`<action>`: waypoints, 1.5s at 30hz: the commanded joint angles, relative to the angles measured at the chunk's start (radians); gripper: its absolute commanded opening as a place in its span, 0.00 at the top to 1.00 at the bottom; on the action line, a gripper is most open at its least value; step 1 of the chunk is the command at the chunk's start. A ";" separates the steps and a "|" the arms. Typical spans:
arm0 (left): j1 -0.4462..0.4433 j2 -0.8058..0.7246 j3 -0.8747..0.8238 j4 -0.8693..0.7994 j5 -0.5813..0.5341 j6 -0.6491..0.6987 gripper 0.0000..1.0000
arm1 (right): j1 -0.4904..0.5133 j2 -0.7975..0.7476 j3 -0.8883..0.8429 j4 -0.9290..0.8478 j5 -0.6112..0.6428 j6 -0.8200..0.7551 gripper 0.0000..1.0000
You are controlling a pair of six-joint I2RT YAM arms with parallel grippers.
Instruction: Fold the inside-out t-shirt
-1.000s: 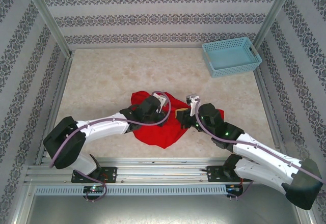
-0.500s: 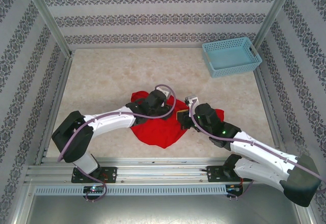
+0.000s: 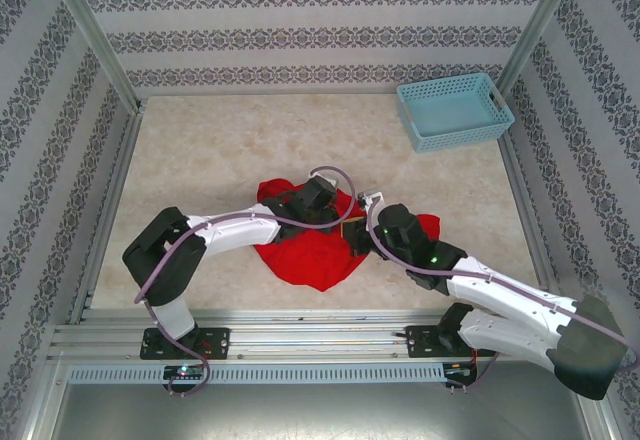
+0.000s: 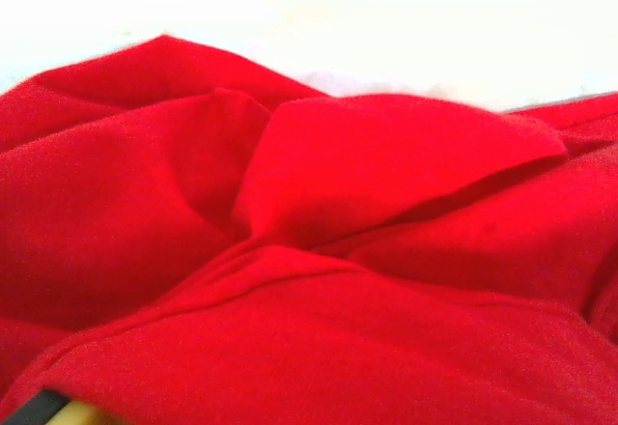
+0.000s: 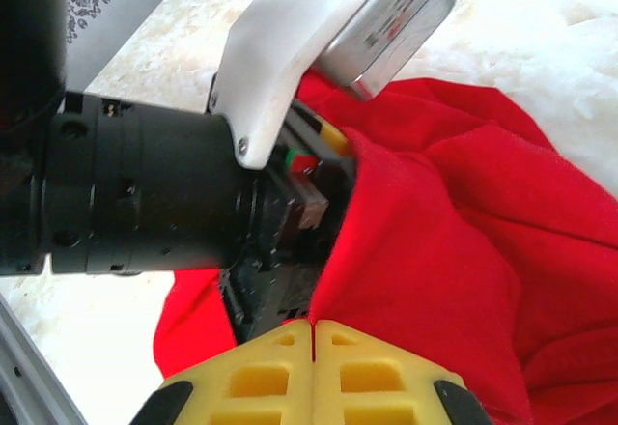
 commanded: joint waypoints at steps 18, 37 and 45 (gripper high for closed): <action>-0.003 -0.317 -0.286 0.116 0.030 -0.029 1.00 | -0.011 -0.005 -0.006 -0.109 0.206 0.045 1.00; 0.023 -0.697 -0.496 0.276 0.290 -0.045 1.00 | -0.165 0.253 0.143 -0.278 0.247 0.164 1.00; 0.110 -0.755 -0.546 0.274 0.335 -0.065 1.00 | -0.230 0.203 0.149 -0.147 0.073 0.118 1.00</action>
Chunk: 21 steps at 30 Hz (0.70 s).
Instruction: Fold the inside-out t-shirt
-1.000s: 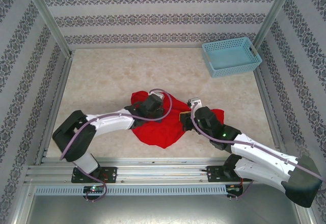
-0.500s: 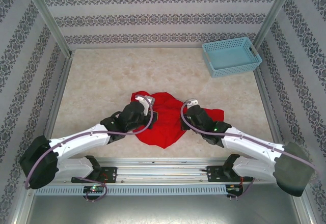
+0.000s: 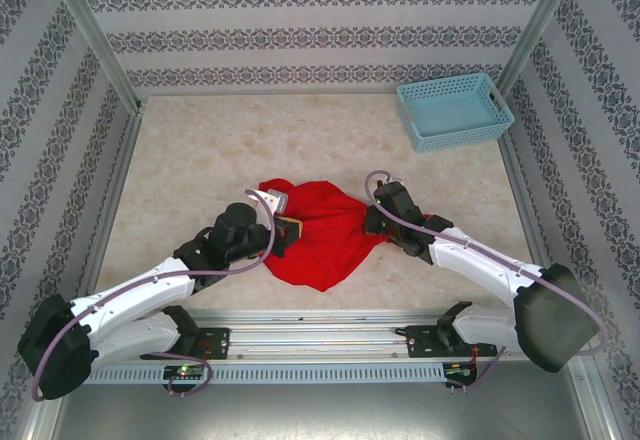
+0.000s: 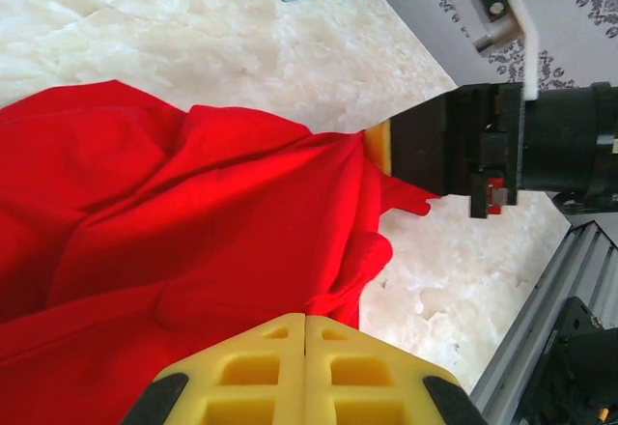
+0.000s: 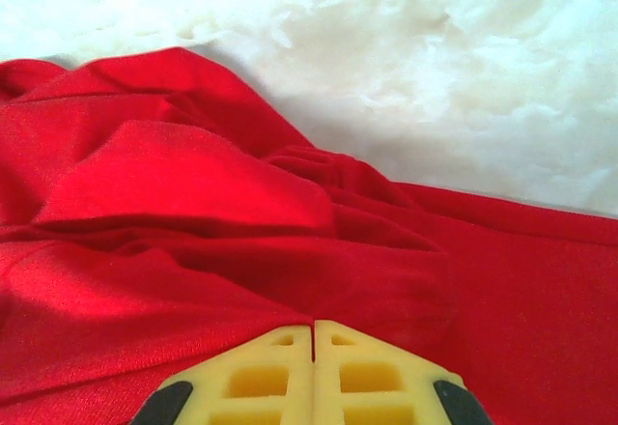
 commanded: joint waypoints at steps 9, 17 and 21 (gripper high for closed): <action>0.131 -0.011 -0.027 0.021 -0.002 -0.063 1.00 | 0.069 -0.204 -0.060 0.254 -0.224 -0.063 1.00; 0.041 0.161 0.107 -0.274 -0.002 0.104 0.60 | 0.089 -0.220 -0.155 0.405 -0.289 0.014 1.00; -0.040 0.122 0.190 -0.378 -0.113 0.183 0.43 | 0.119 -0.248 -0.164 0.414 -0.296 -0.044 1.00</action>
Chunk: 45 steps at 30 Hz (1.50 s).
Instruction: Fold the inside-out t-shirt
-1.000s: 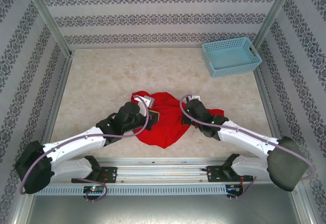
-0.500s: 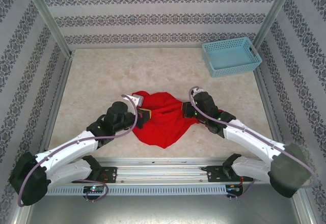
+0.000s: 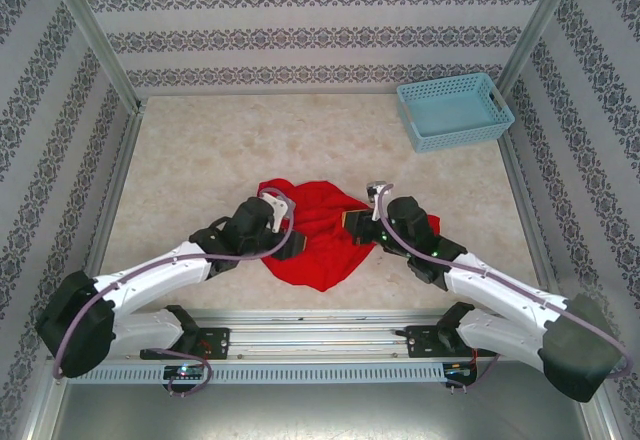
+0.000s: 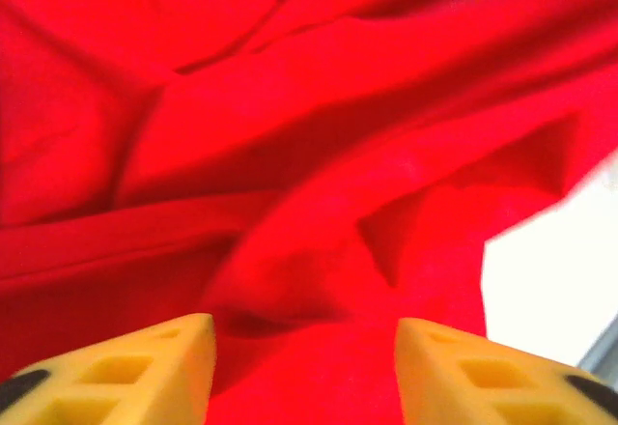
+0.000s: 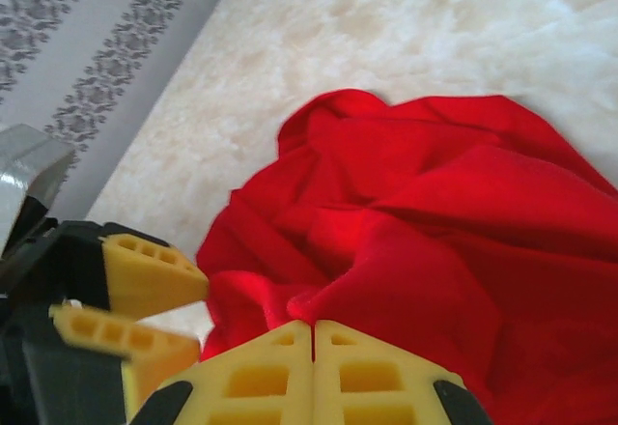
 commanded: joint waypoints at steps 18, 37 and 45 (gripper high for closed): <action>-0.058 0.206 0.180 0.151 0.054 0.094 0.63 | 0.089 -0.098 0.011 -0.086 0.047 -0.138 1.00; -0.132 0.345 0.222 0.287 0.200 -0.052 1.00 | 0.121 -0.396 -0.223 -0.318 0.274 0.114 0.63; -0.166 0.363 0.248 0.283 0.221 -0.066 1.00 | 0.156 -0.491 -0.367 -0.105 0.319 0.212 0.45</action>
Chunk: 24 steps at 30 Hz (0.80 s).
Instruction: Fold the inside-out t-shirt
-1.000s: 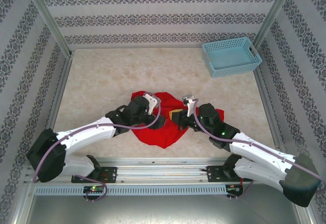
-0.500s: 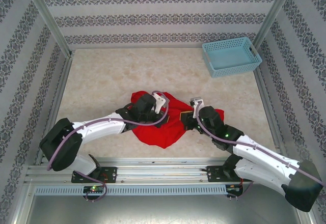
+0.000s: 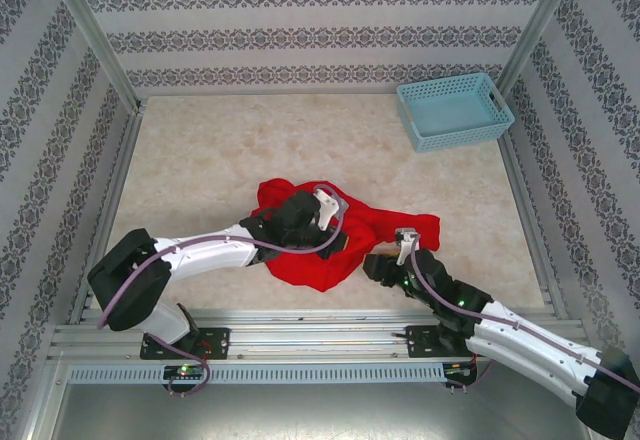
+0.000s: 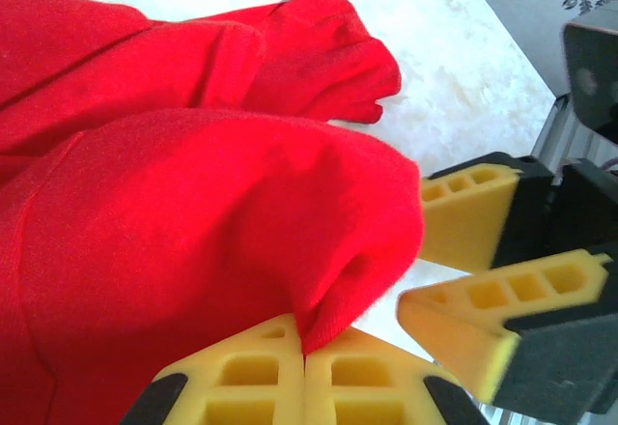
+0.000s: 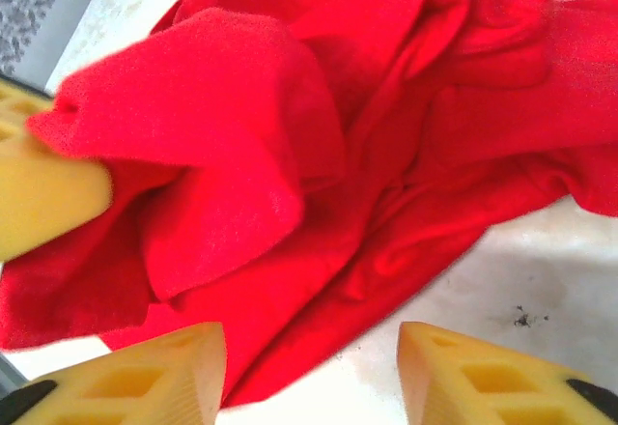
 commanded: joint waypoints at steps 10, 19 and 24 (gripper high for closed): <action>-0.054 -0.011 0.043 0.053 0.013 -0.041 1.00 | 0.001 0.363 0.153 0.094 0.190 0.088 0.37; -0.047 -0.027 0.045 0.002 -0.109 -0.019 1.00 | -0.029 0.425 0.248 -0.321 0.320 0.222 0.56; -0.037 -0.006 0.077 -0.040 -0.177 -0.036 1.00 | -0.056 0.409 0.262 -0.382 0.222 0.196 0.67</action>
